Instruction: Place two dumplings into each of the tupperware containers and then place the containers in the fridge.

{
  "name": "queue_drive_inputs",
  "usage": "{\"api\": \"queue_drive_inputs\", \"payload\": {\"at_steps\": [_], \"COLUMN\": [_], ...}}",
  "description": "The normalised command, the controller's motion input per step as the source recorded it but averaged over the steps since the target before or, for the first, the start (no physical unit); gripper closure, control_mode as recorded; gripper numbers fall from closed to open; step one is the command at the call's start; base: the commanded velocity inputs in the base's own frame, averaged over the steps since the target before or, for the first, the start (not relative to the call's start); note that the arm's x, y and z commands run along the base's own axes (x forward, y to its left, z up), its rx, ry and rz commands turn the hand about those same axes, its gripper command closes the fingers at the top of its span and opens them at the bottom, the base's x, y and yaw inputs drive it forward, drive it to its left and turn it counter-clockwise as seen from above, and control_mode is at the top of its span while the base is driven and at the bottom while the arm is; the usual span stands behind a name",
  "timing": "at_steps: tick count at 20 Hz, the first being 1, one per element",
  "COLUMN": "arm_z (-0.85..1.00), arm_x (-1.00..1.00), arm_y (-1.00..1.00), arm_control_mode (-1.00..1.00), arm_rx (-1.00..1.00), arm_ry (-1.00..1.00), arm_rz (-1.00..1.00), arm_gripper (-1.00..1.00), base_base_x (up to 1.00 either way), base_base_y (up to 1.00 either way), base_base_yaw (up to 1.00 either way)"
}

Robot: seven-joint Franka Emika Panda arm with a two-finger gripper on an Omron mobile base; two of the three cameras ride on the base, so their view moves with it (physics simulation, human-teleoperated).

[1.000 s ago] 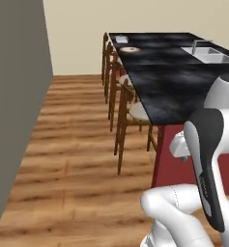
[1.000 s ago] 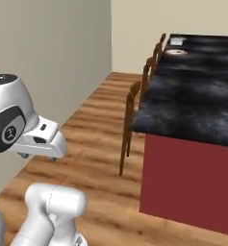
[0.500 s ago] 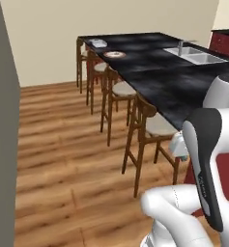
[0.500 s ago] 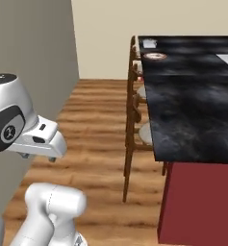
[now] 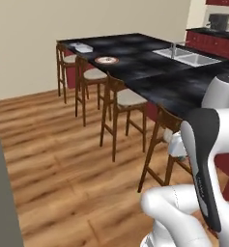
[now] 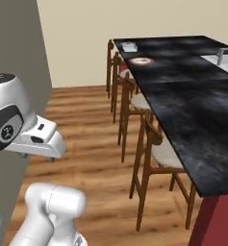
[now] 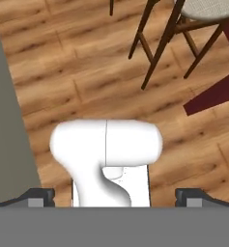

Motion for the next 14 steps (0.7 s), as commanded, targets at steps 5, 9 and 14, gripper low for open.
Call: {"api": "queue_drive_inputs", "payload": {"at_steps": [5,9,14], "arm_z": [0.0,0.0,0.0], "arm_x": [0.0,0.0,0.0], "arm_y": [0.0,0.0,0.0], "arm_control_mode": [1.0,1.0,1.0], "arm_rx": [0.0,0.0,0.0], "arm_ry": [0.0,0.0,0.0], "arm_rz": [0.0,0.0,0.0], "arm_gripper": [-1.0,-1.0,-1.0], "base_base_x": [1.0,1.0,1.0], "base_base_y": [0.56,0.87,0.81], "base_base_yaw": [-0.02,0.0,0.0]}}
